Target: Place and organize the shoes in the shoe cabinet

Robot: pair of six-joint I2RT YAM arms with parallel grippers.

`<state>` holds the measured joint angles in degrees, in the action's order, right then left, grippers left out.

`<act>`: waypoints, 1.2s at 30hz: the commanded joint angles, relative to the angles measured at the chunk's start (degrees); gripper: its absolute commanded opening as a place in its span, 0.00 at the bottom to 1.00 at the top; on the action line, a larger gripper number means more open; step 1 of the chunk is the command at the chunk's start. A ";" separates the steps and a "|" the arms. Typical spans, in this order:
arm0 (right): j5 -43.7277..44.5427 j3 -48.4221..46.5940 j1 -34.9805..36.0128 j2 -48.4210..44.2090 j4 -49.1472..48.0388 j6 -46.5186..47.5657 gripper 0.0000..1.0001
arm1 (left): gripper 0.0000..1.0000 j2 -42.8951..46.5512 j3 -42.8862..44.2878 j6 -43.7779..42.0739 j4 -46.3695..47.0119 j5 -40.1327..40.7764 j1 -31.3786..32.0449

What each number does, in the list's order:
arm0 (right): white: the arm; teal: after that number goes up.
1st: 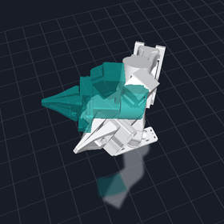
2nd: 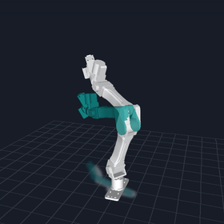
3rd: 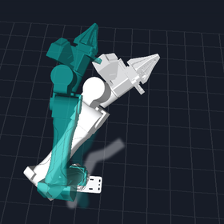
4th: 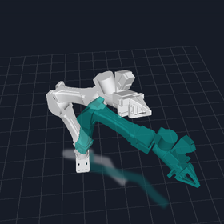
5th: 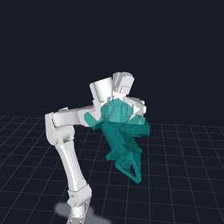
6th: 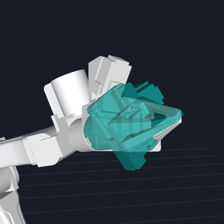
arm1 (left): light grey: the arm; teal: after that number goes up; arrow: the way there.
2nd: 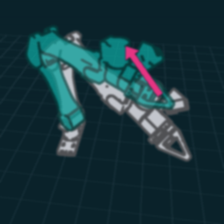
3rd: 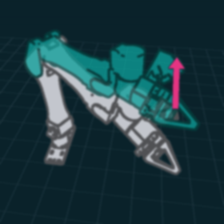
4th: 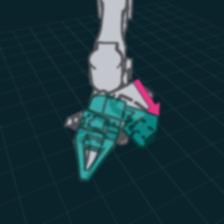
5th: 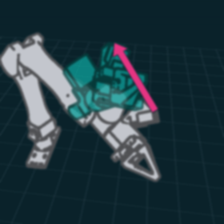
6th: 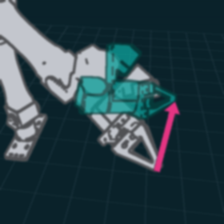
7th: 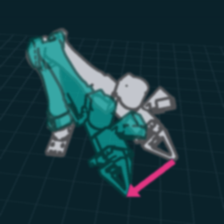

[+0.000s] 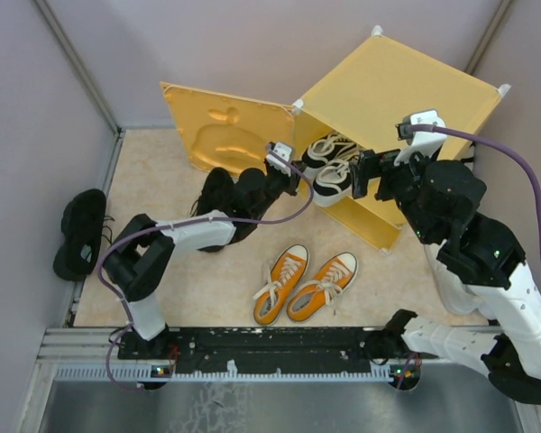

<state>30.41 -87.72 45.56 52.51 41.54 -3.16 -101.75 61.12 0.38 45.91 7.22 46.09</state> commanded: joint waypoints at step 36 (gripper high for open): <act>1.64 0.23 -0.29 -0.57 -1.29 -0.80 0.92 | 0.85 14.92 -3.83 -6.16 -15.35 -24.27 0.49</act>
<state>31.81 -86.98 45.56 51.83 41.67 -4.10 -86.06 55.68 -6.26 31.42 -8.99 46.30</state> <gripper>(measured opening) 0.919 0.848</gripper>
